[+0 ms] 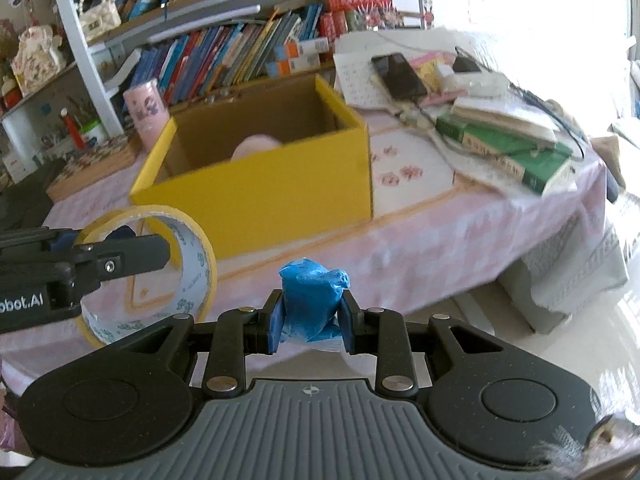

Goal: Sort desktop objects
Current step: 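Carry the blue object in the right tool and tape roll in the left tool to the yellow box, then lower both tools into the yellow box and open them, releasing tape and blue object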

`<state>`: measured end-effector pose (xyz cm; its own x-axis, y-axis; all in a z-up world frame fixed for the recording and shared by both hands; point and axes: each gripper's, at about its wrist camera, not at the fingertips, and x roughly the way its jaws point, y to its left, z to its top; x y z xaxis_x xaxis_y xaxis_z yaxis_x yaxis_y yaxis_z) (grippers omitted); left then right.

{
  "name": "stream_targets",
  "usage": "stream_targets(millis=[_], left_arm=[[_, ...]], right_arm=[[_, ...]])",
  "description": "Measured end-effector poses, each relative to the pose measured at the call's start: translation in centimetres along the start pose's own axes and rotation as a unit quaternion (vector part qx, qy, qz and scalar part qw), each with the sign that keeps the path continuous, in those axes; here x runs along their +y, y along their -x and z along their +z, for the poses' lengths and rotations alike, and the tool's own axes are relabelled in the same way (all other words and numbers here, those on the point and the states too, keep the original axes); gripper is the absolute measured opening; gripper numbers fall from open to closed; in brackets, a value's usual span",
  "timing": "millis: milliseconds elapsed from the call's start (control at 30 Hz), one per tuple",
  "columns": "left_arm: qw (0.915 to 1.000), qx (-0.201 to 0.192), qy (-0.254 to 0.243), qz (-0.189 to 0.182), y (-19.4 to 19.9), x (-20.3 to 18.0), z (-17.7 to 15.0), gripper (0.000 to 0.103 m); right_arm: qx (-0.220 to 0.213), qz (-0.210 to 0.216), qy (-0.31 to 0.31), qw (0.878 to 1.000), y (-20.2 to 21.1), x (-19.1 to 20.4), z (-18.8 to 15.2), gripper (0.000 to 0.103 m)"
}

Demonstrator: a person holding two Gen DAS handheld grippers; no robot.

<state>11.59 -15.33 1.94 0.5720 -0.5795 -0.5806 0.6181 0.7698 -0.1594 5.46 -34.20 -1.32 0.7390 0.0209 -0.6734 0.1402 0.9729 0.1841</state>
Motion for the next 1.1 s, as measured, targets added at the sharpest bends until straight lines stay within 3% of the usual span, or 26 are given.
stream_targets(millis=[267, 467, 700, 1100], left_arm=[[0.9964, -0.053, 0.021, 0.062, -2.3, 0.0, 4.6, 0.040], [0.9899, -0.069, 0.014, 0.123, -4.3, 1.3, 7.0, 0.040], [0.9838, -0.027, 0.009, 0.177, -8.4, 3.7, 7.3, 0.040], [0.9742, 0.045, 0.002, 0.221, -13.6, 5.9, 6.0, 0.040]], right_arm=[[-0.051, 0.039, 0.041, 0.997, -2.0, -2.6, 6.4, 0.026], [-0.088, 0.078, 0.084, 0.989, -4.3, -2.9, 11.3, 0.026], [-0.086, 0.100, 0.173, 0.976, -9.1, -0.7, 14.8, 0.026], [-0.011, 0.070, 0.331, 0.941, -18.9, 2.4, 16.8, 0.026]])
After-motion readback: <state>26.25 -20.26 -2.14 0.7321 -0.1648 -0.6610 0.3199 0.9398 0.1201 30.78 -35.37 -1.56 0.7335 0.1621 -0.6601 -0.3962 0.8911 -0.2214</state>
